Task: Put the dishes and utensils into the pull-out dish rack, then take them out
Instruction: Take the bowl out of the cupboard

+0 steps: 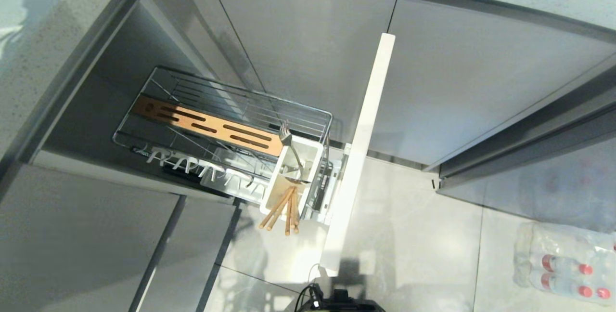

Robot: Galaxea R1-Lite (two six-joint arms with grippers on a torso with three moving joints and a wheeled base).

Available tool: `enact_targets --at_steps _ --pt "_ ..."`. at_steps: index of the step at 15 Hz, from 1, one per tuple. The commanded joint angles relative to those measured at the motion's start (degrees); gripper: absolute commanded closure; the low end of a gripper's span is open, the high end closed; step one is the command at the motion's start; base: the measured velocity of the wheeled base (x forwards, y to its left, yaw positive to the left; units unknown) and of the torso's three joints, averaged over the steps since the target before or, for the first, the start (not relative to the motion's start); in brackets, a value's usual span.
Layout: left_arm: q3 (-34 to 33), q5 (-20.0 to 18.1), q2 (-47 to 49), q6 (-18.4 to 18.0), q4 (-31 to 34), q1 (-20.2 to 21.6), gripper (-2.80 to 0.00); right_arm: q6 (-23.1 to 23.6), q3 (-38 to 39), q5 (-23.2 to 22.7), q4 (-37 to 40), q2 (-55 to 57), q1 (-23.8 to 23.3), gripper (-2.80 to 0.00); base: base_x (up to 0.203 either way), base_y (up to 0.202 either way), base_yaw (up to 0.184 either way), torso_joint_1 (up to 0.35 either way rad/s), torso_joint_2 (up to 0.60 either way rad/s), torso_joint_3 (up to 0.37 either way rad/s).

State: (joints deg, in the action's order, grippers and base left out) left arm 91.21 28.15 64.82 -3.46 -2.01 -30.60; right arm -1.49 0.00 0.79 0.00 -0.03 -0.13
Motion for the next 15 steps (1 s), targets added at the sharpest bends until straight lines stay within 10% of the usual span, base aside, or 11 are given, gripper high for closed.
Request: enact_targets --at_steps 1,10,15 --pt "0.23 -1.76 -2.35 -4.57 0.84 4.84 0.00 -0.08 0.00 0.00 0.00 0.03 0.03 0.00 0.000 0.000 0.000 0.000 0.00 0.000" --pt "16.25 -18.09 -6.27 -15.37 35.13 43.98 0.00 -0.01 0.00 0.00 0.00 0.03 -0.04 0.00 0.000 0.000 0.000 0.000 0.00 0.000" --pt "18.56 -19.80 -4.11 -26.44 54.68 61.22 0.00 -0.03 0.00 0.00 0.00 0.03 -0.03 0.00 0.000 0.000 0.000 0.000 0.00 0.000"
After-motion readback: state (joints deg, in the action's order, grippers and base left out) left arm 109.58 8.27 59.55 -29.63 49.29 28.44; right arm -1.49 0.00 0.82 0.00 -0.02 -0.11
